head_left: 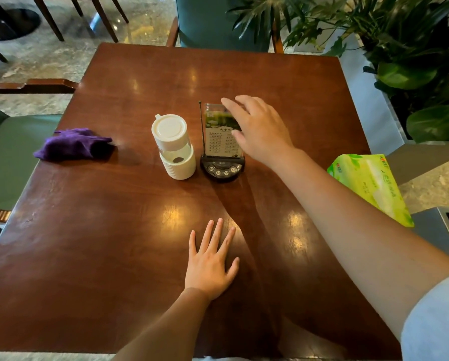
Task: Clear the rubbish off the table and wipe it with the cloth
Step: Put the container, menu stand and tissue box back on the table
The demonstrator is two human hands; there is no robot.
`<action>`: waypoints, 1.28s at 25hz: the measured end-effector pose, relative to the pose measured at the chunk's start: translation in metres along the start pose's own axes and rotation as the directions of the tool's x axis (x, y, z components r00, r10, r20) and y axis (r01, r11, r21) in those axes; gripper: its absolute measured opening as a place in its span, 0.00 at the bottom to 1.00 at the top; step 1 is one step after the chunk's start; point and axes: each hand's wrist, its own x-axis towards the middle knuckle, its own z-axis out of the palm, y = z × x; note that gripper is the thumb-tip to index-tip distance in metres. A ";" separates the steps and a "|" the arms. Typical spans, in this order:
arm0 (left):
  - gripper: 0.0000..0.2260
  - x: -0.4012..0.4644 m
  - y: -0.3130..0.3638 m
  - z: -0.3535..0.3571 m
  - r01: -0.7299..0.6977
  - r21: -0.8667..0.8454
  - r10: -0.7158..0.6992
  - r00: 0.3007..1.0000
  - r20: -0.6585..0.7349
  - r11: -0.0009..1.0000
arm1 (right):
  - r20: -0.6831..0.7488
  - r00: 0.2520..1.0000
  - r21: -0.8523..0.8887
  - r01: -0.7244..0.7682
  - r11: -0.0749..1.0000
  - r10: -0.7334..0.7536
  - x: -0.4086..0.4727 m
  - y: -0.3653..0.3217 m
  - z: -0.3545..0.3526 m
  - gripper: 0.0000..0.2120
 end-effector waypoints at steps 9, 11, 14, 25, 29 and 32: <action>0.29 0.001 0.002 0.000 0.009 0.037 -0.010 1.000 0.029 0.999 | 0.073 0.930 -0.189 -0.341 0.921 0.359 -0.164 0.034 0.030 0.29; 0.30 0.002 0.003 0.001 0.009 0.037 -0.010 1.000 0.019 0.999 | 0.026 0.881 -0.230 -0.454 0.861 0.472 -0.182 0.057 0.025 0.33; 0.30 0.003 0.002 0.004 0.004 0.041 -0.004 1.000 0.001 0.999 | 0.009 0.730 -0.280 -0.655 0.702 0.684 -0.197 0.106 0.007 0.42; 0.30 0.001 0.001 -0.001 0.021 0.052 -0.022 1.000 0.018 0.998 | 0.170 0.678 -0.184 -0.691 0.699 0.715 -0.209 0.136 0.011 0.38; 0.30 0.001 0.002 -0.002 0.020 0.049 -0.020 1.000 0.012 0.999 | 0.273 0.862 -0.083 -0.422 0.903 0.428 -0.210 0.131 0.011 0.38; 0.30 0.001 0.002 -0.004 0.019 0.048 -0.020 1.000 0.017 0.999 | 0.213 0.878 -0.071 -0.424 0.903 0.429 -0.200 0.120 0.017 0.42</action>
